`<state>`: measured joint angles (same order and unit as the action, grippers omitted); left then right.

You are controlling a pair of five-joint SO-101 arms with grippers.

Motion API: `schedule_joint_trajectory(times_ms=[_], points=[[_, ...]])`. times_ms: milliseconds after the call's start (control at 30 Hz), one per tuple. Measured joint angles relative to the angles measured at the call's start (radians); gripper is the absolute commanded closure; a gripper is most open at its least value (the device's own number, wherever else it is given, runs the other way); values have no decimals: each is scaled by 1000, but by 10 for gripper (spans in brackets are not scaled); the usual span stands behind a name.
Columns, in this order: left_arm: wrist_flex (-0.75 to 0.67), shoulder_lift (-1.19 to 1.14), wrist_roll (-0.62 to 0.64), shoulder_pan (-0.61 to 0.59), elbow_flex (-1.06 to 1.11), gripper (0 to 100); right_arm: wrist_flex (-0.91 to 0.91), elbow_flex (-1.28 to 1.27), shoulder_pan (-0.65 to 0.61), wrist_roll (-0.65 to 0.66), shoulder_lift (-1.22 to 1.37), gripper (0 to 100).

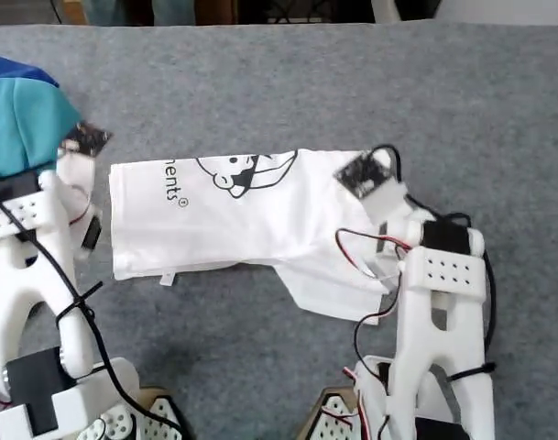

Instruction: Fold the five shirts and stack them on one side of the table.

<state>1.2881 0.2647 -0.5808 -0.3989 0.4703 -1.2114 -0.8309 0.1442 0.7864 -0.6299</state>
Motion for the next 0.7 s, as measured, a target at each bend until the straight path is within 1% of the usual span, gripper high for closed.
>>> schedule_joint_trajectory(times_ms=[33,100,233,333,467,533,700], points=[[-2,0,49,23,-23,971,6,15,-32,-31,0,987],[-28,-6,123,75,-51,971,43,43,-101,-95,17,982],[-110,-101,227,157,-63,971,123,100,-233,-218,157,985],[-155,-201,255,166,-63,971,163,176,-269,-290,315,985],[-209,-316,262,169,-63,971,172,295,-273,-319,512,985],[-219,-362,262,169,-91,971,172,318,-273,-321,563,985],[-230,-471,262,172,-161,971,172,310,-296,-322,569,985]])
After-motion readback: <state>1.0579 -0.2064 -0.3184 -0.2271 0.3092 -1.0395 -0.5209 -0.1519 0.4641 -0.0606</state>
